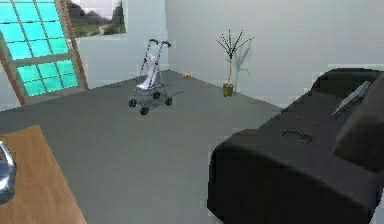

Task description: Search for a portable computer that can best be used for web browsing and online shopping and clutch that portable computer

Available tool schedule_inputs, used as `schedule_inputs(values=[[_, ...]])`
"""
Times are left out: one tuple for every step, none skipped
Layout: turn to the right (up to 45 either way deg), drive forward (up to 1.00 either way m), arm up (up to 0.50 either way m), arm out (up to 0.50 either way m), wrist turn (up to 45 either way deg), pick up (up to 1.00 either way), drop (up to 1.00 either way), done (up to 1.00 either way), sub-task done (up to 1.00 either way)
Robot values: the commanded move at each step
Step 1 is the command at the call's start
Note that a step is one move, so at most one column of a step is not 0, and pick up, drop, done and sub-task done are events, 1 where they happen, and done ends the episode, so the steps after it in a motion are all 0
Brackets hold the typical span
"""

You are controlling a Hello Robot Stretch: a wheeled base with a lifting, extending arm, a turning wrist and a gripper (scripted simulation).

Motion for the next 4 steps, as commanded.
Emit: schedule_inputs(values=[[0.0,0.20,0.00,0.00,0.0,0.00,0.00,0.00,0.00],[0.0,0.20,0.00,0.00,0.0,0.00,0.00,0.00,0.00],[-21.0,0.00,0.00,0.00,0.0,0.00,0.00,0.00,0.00],[0.0,0.45,0.00,0.00,0.0,0.00,0.00,0.00,0.00]])
